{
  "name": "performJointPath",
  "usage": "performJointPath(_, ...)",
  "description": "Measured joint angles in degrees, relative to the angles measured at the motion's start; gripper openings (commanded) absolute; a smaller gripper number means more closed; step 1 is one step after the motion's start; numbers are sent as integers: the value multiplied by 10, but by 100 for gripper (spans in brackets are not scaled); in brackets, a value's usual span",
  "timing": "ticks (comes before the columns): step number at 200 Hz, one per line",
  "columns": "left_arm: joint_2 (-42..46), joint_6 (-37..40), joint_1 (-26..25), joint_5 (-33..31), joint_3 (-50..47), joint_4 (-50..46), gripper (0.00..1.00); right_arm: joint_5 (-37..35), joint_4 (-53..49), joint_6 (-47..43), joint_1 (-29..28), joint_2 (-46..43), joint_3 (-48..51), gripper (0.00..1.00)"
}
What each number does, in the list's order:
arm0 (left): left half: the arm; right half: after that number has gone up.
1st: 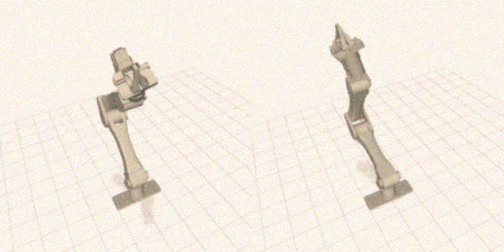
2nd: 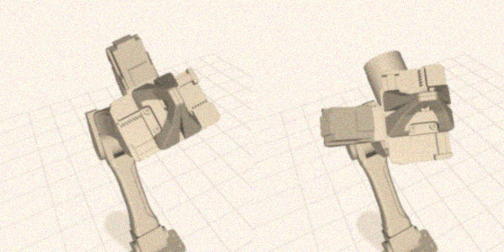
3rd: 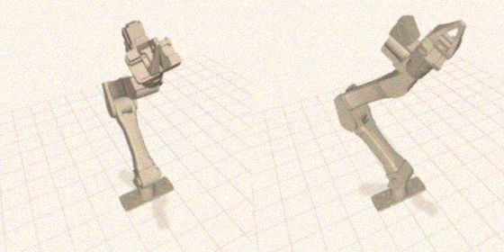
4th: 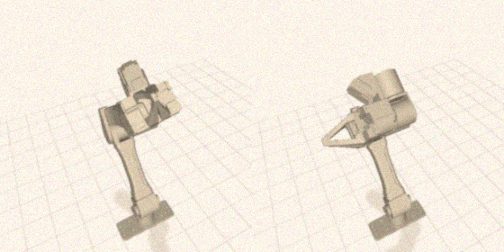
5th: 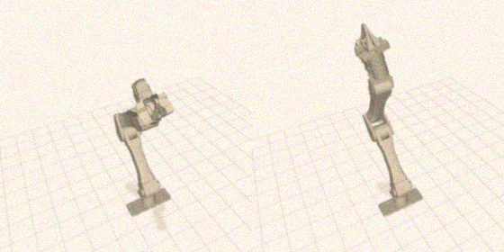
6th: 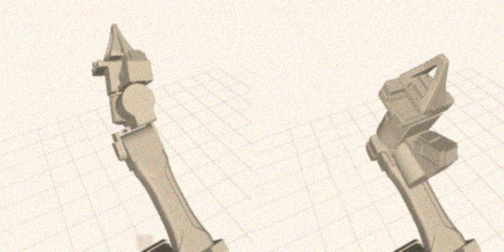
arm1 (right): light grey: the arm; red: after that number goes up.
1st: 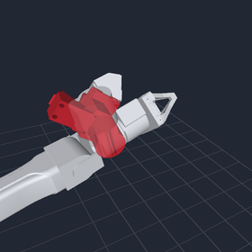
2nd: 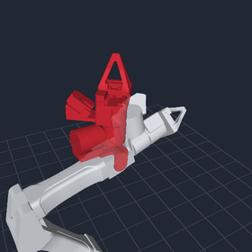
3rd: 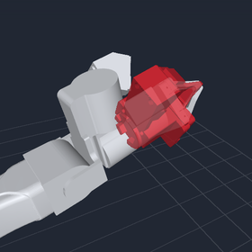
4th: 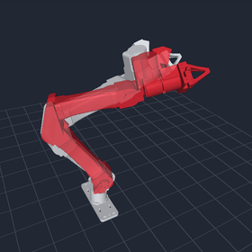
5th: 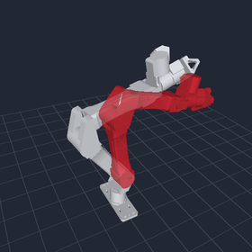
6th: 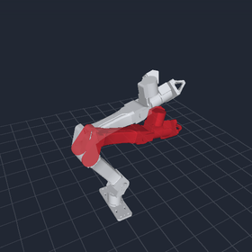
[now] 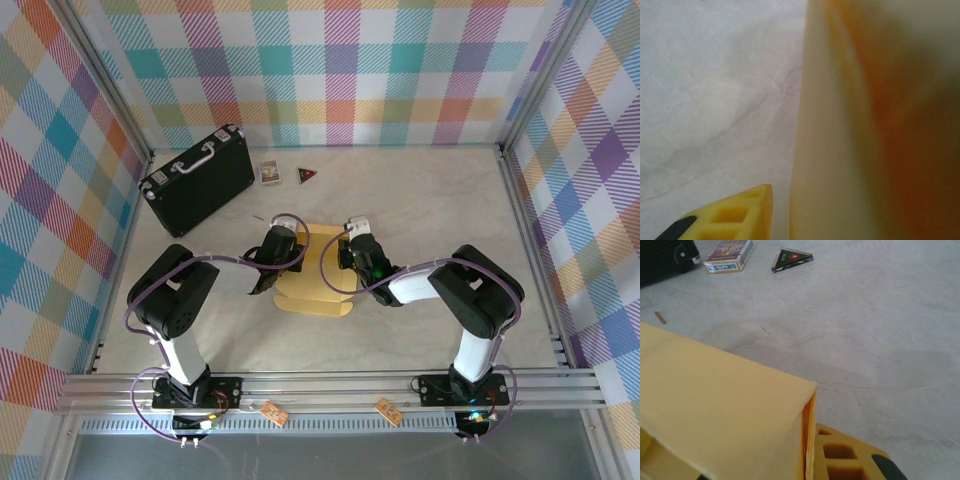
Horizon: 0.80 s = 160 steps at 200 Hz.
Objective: Fold the paper box
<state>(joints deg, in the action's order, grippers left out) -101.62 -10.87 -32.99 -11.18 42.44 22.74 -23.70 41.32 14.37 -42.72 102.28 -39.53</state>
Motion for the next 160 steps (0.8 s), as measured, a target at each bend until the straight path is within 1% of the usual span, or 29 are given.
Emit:
performJointPath(5,0,-1,0,0,-2,2,23,0,0,0,0,0,0,0)
performJointPath(12,0,-5,0,1,-4,6,14,0,0,0,0,0,0,0)
performJointPath(16,0,-1,0,2,-6,9,7,0,0,0,0,0,0,0)
performJointPath(23,0,-2,0,0,-8,13,0,0,0,0,0,0,0,0)
performJointPath(124,-3,0,-10,-30,-10,20,0,2,0,0,0,0,0,0)
performJointPath(131,-3,0,-10,-31,-10,20,13,2,0,0,0,0,0,0)
performJointPath(135,-3,1,-10,-31,-10,20,18,2,0,0,0,0,0,0)
performJointPath(160,-4,-1,-10,-26,-10,21,21,2,0,0,0,0,0,0)
